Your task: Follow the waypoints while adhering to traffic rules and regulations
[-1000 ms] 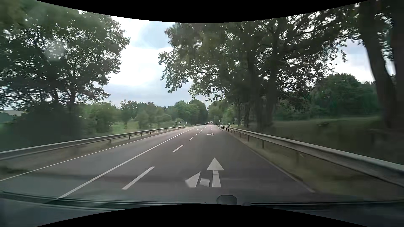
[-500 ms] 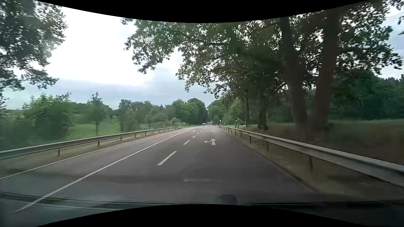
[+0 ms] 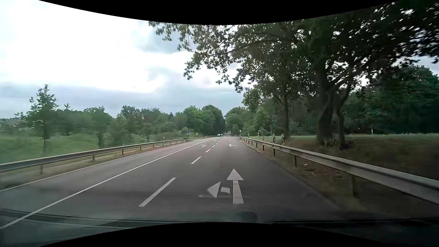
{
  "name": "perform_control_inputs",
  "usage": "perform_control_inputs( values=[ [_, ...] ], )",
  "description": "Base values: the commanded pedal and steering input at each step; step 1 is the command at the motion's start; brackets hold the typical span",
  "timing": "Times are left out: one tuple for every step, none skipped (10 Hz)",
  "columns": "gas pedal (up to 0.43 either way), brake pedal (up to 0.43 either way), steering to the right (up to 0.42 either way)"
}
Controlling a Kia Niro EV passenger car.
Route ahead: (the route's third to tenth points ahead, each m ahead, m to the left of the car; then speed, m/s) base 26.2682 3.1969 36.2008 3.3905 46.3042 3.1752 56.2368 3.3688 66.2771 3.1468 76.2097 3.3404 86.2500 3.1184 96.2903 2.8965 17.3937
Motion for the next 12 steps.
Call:
perform_control_inputs(
  values=[
    [0.087,0.000,-0.002],
    [0.087,0.000,-0.002],
    [0.087,0.000,-0.002],
    [0.087,0.000,-0.002],
    [0.087,0.000,-0.002],
    [0.087,0.000,-0.002],
    [0.087,0.000,-0.002],
    [0.087,0.000,-0.002],
    [0.087,0.000,-0.002],
    [0.087,0.000,-0.002],
    [0.087,0.000,-0.002],
    [0.087,0.000,-0.003]
  ],
)
